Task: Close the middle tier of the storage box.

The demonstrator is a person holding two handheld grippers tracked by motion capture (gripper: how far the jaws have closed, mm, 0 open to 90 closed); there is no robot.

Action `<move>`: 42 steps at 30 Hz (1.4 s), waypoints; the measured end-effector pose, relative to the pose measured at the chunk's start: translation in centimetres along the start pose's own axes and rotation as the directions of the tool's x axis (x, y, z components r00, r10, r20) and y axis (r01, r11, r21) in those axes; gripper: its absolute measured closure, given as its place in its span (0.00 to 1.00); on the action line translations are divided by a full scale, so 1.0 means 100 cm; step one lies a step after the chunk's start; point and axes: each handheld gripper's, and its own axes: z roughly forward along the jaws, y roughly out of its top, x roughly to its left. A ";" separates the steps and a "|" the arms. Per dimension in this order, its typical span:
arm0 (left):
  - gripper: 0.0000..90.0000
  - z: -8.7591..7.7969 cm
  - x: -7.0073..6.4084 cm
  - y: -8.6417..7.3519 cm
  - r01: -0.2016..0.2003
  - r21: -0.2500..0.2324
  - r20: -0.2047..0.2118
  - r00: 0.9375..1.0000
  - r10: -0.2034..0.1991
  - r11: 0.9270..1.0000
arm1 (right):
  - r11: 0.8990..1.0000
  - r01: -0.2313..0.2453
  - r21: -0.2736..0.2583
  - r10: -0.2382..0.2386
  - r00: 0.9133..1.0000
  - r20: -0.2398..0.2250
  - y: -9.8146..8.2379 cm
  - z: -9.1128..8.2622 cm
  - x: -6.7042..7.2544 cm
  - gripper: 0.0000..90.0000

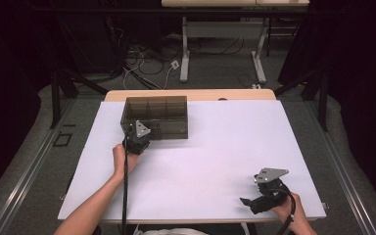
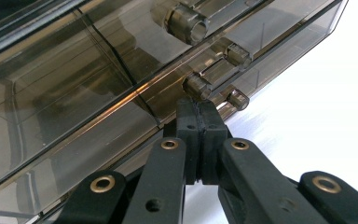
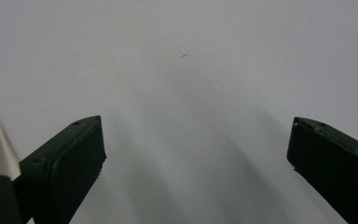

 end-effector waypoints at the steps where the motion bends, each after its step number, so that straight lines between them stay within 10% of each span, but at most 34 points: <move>1: 1.00 0.000 0.000 0.000 0.000 0.000 0.000 1.000 0.000 1.000 | 1.000 0.006 0.000 -0.006 1.000 -0.002 0.000 0.000 0.000 0.04; 16: 0.97 -0.001 0.000 0.001 -0.001 0.001 0.006 1.000 0.001 1.000 | 1.000 0.010 0.004 -0.010 1.000 -0.011 0.000 0.000 0.001 0.04; 42: 0.41 -0.026 -0.003 0.002 0.041 0.060 0.119 0.992 -0.047 0.997 | 1.000 0.000 0.001 0.000 1.000 -0.005 0.000 0.001 0.000 0.04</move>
